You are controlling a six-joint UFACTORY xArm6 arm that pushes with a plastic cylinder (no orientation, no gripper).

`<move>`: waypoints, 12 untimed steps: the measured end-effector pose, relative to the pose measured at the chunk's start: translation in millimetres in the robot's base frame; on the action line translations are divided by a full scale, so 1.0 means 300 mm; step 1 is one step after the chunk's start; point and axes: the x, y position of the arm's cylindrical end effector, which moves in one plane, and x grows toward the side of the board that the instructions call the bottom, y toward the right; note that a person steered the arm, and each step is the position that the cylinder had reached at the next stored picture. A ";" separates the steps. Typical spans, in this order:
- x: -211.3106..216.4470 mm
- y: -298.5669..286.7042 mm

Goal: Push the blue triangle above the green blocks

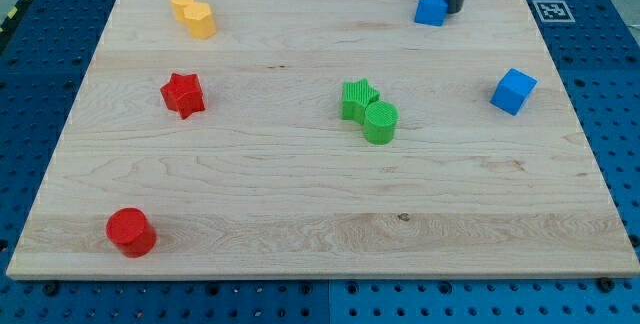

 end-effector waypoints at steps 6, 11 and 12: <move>0.128 0.184; 0.072 -0.202; 0.072 -0.201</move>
